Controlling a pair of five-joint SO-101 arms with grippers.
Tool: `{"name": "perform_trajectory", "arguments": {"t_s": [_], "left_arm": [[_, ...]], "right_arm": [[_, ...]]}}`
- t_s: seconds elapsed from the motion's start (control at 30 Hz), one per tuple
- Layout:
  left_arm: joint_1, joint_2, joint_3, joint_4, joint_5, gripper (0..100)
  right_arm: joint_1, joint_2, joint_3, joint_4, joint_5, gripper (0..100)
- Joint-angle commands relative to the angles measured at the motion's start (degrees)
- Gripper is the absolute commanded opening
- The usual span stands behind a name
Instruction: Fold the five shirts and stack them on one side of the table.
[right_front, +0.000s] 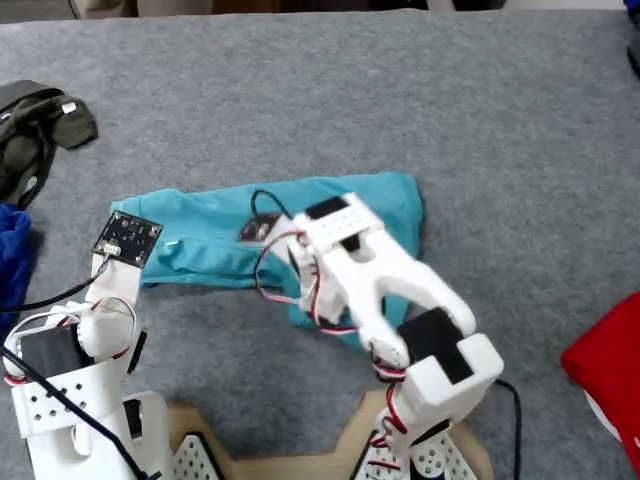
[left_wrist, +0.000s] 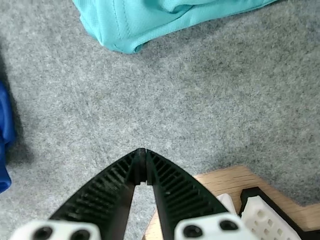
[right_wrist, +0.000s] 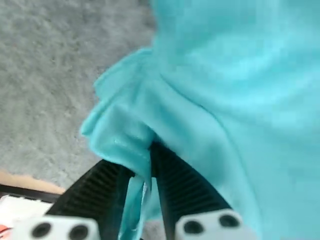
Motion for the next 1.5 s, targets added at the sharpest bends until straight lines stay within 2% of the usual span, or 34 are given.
{"name": "perform_trajectory", "arguments": {"t_s": [0.0,0.3,0.6,0.67,0.83,1.0,1.13,1.27,1.37,1.47], "left_arm": [[-0.44,-0.40,-0.09,0.53,-0.44,2],[-0.26,-0.40,-0.18,0.53,-1.67,2],[-0.26,-0.40,-0.18,0.62,-1.58,2],[-0.26,-0.40,-0.18,0.62,-1.58,2],[-0.26,-0.40,-0.18,0.62,-1.58,2],[-0.53,-0.40,-0.09,0.70,-1.58,2],[-0.35,-0.40,-0.09,0.70,-1.49,2],[-0.26,-0.40,-0.09,0.70,-1.49,2],[-0.26,-0.40,-0.09,0.70,-1.49,2],[-0.26,-0.40,-0.09,0.62,-1.49,2]], "right_arm": [[2.86,-5.76,-8.48,4.66,-0.18,3.3],[6.99,-5.93,-23.60,7.12,5.19,3.3],[9.27,8.84,-41.63,9.93,14.24,3.6],[8.92,11.65,-46.46,11.78,14.77,4.7],[8.92,17.63,-57.27,15.82,15.03,14.5],[8.92,22.55,-65.36,18.81,16.88,15.0],[8.22,23.60,-69.67,25.49,16.97,14.9],[7.60,16.92,-66.59,25.85,16.79,12.3],[5.76,7.87,-54.29,25.76,16.88,5.8],[4.35,-2.68,-38.02,25.58,16.70,7.7]]}}
